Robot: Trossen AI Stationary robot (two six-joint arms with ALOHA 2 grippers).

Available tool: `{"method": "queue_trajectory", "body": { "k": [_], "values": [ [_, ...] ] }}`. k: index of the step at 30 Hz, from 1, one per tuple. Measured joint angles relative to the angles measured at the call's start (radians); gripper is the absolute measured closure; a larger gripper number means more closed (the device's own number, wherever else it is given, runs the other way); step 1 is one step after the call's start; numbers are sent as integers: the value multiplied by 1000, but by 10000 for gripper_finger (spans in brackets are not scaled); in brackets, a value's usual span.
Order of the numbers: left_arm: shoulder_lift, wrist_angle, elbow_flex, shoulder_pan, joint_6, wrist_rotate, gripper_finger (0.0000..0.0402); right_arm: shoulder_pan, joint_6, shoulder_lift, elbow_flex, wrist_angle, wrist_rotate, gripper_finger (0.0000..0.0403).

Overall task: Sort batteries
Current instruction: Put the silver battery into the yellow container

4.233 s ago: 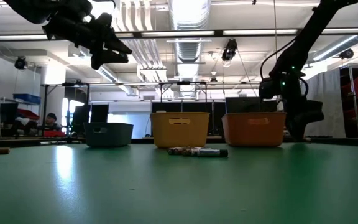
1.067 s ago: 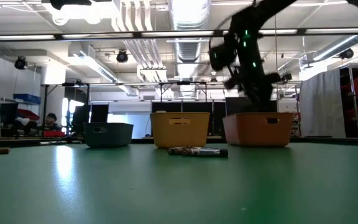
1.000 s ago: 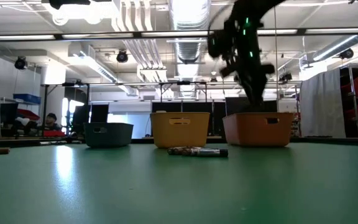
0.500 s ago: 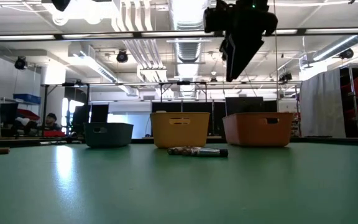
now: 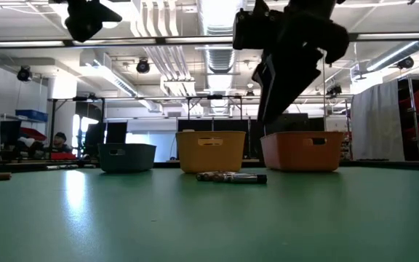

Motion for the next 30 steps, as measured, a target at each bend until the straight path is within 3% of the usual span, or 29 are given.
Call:
{"method": "queue_trajectory", "body": {
  "k": [2, 5, 14, 22, 30],
  "values": [
    [36, 88, -43, -99, -44, -114, 210, 17, 38, 3, 0, 3, 0, 237],
    [102, 185, -94, -162, -85, -222, 210, 43, 74, 8, -5, 27, 3, 244],
    [376, 266, -108, -165, -78, -195, 210, 88, 199, 8, -59, 94, 82, 267],
    [658, 274, -17, -165, -24, -330, 210, 109, 312, 8, -70, 95, 131, 282],
    [820, 412, 2, -131, -68, -334, 211, 126, 386, 7, -67, 99, 145, 301]
  ]
}}
